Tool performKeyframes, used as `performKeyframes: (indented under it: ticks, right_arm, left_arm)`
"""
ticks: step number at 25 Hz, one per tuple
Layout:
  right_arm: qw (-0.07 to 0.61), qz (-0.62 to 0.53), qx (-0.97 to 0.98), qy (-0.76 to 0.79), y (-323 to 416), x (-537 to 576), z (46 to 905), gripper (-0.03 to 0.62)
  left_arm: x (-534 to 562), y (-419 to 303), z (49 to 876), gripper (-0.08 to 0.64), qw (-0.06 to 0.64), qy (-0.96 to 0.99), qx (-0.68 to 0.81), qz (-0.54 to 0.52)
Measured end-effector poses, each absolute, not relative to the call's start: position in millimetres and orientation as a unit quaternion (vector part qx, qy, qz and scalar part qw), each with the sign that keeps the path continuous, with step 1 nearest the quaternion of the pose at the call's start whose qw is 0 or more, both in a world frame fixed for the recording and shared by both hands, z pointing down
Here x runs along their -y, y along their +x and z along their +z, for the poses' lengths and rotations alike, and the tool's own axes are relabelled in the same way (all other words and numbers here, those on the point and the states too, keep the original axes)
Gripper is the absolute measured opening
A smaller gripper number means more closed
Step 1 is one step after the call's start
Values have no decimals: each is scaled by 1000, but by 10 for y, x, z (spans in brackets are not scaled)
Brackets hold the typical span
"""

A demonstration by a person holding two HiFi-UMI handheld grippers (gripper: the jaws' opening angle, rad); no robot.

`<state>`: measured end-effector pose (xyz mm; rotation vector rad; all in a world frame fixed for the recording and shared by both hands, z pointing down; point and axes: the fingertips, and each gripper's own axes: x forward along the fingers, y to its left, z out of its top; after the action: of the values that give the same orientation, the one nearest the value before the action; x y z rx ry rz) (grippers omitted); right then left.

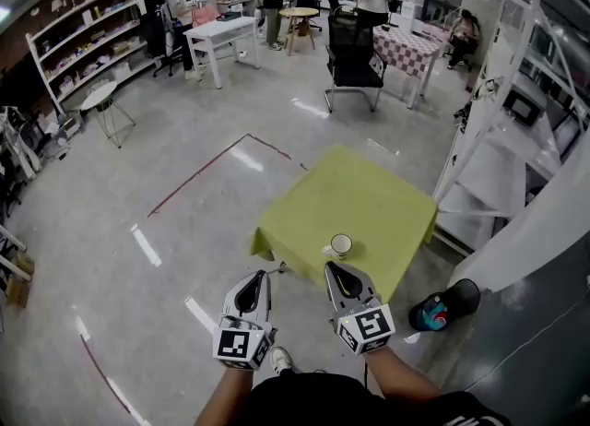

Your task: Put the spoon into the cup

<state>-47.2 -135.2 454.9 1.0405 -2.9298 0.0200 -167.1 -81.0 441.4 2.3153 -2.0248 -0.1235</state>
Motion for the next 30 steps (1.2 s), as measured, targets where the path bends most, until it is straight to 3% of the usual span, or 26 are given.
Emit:
performKeyframes:
  ticks: [16,30]
  right_arm:
    - [42,7,916,400,-853,1822,4641,6]
    - [43,11,904,425,-690,2354,4656,6]
  left_arm:
    - [1541,-2073,4563,12,32,810,584,-33]
    - [2165,-1769,4624,12,41,835,548,-25]
